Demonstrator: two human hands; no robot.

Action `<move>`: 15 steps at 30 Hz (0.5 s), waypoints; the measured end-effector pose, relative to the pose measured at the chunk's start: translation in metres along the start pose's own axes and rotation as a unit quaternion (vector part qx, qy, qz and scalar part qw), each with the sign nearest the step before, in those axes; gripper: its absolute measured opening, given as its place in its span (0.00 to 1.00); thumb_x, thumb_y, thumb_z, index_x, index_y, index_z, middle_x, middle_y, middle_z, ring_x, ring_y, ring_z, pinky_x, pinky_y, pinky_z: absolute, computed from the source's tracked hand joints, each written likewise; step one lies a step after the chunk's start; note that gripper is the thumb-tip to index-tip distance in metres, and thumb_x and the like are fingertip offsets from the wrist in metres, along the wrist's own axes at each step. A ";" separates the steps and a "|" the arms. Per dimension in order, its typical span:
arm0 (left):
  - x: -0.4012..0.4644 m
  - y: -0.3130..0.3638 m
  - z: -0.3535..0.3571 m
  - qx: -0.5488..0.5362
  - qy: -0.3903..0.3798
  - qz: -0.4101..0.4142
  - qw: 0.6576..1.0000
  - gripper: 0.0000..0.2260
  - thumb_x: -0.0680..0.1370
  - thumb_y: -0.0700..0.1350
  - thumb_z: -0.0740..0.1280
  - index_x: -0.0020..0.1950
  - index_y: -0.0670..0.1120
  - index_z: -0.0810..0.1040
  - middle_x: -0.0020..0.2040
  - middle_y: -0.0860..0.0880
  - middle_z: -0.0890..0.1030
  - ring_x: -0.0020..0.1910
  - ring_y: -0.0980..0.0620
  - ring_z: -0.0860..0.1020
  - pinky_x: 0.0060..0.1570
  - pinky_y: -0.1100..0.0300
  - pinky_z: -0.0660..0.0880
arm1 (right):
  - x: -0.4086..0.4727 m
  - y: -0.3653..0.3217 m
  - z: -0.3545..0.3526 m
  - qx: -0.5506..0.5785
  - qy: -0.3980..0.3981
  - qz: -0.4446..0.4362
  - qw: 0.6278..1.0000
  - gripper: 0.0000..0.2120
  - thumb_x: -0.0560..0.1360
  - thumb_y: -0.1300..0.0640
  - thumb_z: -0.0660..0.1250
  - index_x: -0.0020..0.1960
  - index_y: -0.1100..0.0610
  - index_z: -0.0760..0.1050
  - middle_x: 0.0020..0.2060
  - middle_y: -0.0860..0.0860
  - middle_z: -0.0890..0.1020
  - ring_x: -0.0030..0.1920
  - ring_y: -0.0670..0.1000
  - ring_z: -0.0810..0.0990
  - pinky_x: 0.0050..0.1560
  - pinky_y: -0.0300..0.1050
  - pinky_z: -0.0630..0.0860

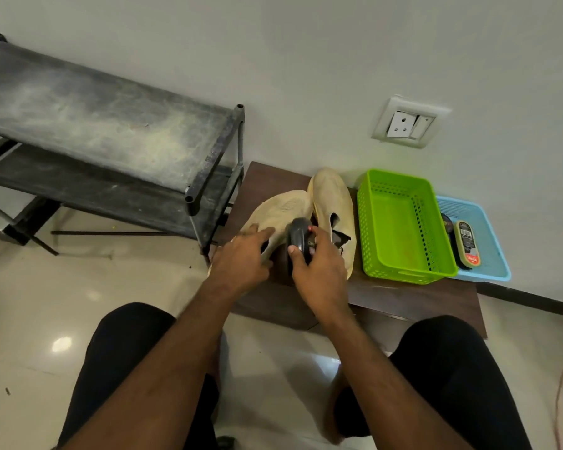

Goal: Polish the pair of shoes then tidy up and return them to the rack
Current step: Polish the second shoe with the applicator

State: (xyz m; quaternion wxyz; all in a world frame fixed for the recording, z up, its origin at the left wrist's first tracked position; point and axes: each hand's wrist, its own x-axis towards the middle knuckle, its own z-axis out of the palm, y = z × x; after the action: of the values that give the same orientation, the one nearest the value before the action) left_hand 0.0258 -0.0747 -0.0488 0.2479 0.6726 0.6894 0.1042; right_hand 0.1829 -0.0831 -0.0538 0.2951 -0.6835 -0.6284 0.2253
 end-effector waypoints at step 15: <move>0.013 -0.010 0.014 0.082 0.074 -0.082 0.990 0.12 0.83 0.46 0.57 0.64 0.46 0.76 0.57 0.43 0.79 0.54 0.41 0.80 0.51 0.49 0.76 | 0.105 -0.015 0.048 -0.272 -0.017 -0.110 0.956 0.20 0.78 0.56 0.64 0.69 0.47 0.68 0.61 0.55 0.76 0.56 0.59 0.75 0.52 0.52 0.75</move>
State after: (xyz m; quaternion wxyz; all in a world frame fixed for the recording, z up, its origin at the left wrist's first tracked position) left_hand 0.0247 -0.0657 -0.0683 0.1475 0.6221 0.7651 0.0759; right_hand 0.1509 0.0271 -0.0719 0.1102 -0.6603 -0.7425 0.0235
